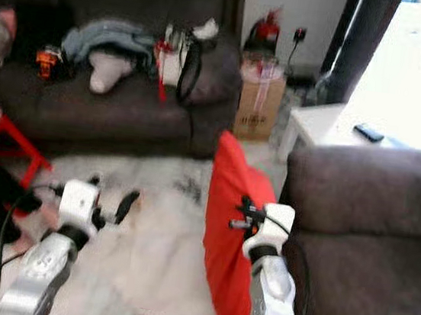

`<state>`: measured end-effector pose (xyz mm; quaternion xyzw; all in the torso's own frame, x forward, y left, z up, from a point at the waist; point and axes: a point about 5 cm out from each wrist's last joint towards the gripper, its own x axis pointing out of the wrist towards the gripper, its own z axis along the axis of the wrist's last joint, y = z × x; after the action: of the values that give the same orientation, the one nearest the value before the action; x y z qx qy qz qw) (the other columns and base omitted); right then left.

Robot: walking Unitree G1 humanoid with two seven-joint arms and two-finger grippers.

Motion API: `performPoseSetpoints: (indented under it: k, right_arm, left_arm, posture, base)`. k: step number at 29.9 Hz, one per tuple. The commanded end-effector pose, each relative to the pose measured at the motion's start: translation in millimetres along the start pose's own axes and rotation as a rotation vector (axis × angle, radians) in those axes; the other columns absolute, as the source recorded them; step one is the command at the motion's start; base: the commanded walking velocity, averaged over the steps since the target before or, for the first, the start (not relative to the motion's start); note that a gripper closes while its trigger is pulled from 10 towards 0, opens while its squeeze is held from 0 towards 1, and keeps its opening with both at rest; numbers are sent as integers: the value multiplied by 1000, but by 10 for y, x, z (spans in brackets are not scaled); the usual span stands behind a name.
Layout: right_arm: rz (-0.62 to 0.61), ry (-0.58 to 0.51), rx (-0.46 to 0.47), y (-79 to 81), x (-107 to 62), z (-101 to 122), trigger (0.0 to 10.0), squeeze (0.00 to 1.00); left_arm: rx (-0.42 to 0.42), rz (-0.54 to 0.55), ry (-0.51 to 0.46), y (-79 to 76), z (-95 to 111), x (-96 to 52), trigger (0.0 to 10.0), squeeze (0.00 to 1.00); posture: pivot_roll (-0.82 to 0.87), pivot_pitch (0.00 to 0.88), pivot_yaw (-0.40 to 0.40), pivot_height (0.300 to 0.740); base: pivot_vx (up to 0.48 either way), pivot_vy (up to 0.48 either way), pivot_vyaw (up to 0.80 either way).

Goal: Move the pillow to the sofa from floor

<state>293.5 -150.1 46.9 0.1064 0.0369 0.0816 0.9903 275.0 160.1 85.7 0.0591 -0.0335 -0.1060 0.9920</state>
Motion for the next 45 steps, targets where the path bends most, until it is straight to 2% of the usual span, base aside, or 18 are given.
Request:
performPoseSetpoints:
  k: [1,9,32,45]
  right_arm:
    - [18,-117,-34,21,66,224,10000,0]
    - [16,-104,-26,16,73,213,10000,0]
    - [-2,-83,-30,-24,84,197,10000,0]
    - [-24,-80,-51,-101,86,214,10000,0]
  left_arm:
    - [7,-7,-2,-11,3,4,10000,0]
    - [4,-14,-4,-33,4,23,10000,0]
    - [-4,-17,-5,-29,11,48,10000,0]
    - [-11,-30,-1,-31,5,55,10000,0]
  posture:
    - [67,41,14,740]
    - [65,53,12,740]
    - [65,85,15,740]
    - [62,94,20,740]
  base:
    - [0,0,0]
    - [0,0,0]
    - [0,0,-763]
    - [0,0,-755]
